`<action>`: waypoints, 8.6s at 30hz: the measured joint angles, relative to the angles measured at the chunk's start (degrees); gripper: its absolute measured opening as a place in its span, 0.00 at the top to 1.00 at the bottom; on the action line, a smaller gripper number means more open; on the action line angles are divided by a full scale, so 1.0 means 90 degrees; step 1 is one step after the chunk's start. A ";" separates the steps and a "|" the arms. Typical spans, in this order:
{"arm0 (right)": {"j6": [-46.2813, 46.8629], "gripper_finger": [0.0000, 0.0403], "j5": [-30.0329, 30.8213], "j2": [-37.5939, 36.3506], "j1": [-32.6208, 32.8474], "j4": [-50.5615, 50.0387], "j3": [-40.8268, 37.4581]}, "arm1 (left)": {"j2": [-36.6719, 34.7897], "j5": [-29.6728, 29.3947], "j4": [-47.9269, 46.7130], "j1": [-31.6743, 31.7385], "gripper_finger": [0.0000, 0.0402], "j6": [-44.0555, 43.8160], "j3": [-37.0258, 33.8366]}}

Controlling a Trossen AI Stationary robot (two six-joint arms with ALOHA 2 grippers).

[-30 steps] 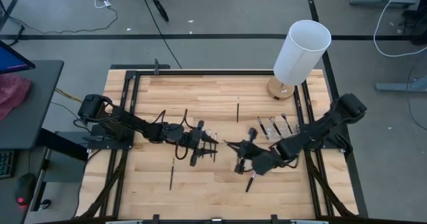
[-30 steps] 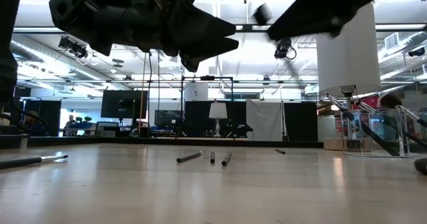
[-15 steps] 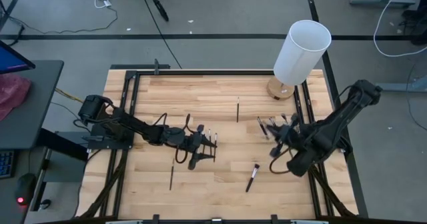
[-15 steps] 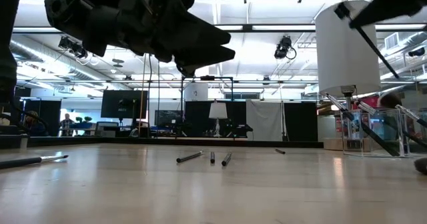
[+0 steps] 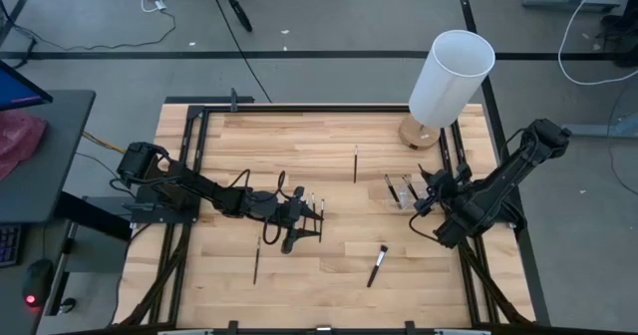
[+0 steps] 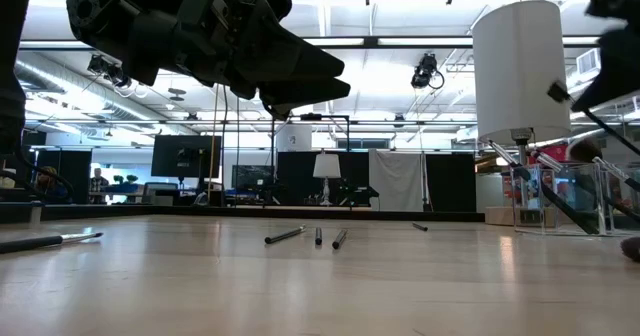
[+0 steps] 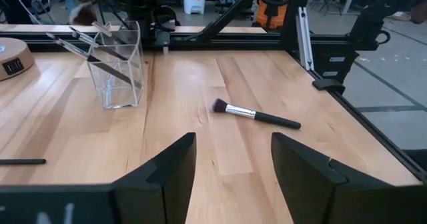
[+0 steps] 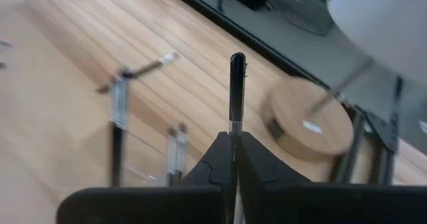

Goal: Put items in baskets/containers
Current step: Put the black brow brush into the transparent bin

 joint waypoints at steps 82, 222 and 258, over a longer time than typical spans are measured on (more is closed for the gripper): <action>-0.4673 0.46 -0.2204 0.0001 -0.4589 0.3885 0.1196 | 0.0005 -0.0267 0.0042 0.0017 0.51 -0.0002 0.0005; -0.7804 0.53 -0.5577 0.2973 -0.8138 0.8350 0.0009 | 0.0005 -0.0267 -0.0156 -0.0070 0.51 0.0208 0.0005; -0.8336 0.86 -0.3677 0.3614 -0.6949 0.9303 0.0026 | 0.0005 -0.0267 -0.0163 -0.0068 0.51 0.0199 0.0002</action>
